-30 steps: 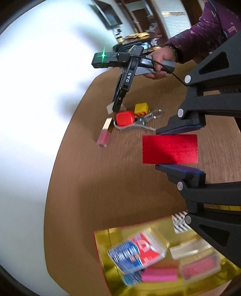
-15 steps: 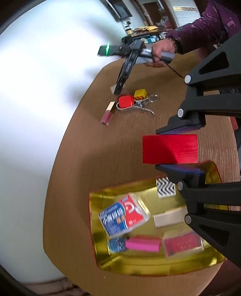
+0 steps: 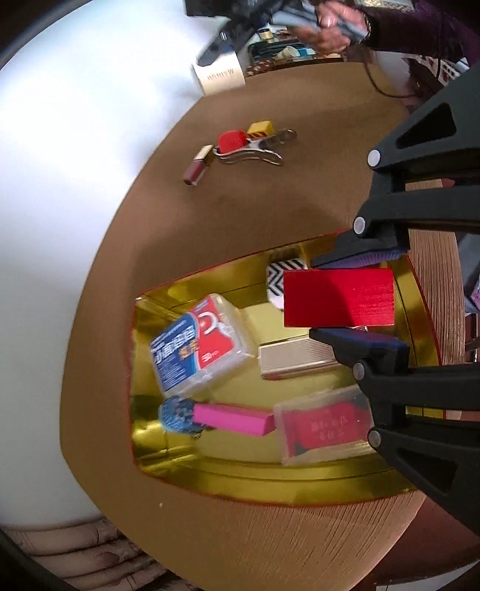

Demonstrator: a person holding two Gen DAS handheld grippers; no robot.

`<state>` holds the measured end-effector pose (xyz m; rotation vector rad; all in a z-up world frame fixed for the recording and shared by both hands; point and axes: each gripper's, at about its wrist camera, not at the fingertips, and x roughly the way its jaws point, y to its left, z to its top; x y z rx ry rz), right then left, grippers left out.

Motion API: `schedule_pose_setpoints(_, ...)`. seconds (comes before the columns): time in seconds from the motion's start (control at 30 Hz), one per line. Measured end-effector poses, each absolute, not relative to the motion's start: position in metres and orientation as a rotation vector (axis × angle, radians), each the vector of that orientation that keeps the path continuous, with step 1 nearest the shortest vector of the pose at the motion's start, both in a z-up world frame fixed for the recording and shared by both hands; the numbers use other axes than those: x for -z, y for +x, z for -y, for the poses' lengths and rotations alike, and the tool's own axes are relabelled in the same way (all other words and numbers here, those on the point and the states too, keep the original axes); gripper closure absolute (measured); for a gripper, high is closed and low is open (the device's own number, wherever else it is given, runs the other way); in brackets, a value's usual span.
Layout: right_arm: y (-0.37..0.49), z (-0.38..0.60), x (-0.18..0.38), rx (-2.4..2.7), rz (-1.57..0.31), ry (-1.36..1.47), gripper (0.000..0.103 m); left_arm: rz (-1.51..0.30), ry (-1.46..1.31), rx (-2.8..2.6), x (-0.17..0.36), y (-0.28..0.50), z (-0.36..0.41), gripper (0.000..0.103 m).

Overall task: Organize rigid objects
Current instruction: 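Release the red block into the tin while right carries the MARUBI box in and releases it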

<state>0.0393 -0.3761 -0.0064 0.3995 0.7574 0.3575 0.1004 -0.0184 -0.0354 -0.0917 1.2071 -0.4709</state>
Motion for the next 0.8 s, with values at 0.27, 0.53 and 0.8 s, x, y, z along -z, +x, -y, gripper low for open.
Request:
schedule_pose_setpoints(0.27, 0.069, 0.282, -0.013, -0.511, -0.783, 0.363, 0.059, -1.195, -0.093, 0.413, 0.046, 0.094, 0.015, 0.048)
schedule_pose_setpoints(0.53, 0.142, 0.207, -0.005, -0.636, -0.924, 0.399, 0.058, -0.989, -0.239, 0.217, 0.02, 0.041, -0.04, 0.045)
schedule_pose_setpoints(0.8, 0.206, 0.142, 0.019, -0.642, -1.079, 0.475, 0.058, -0.946, -0.191, 0.066, 0.039, -0.002, -0.063, 0.043)
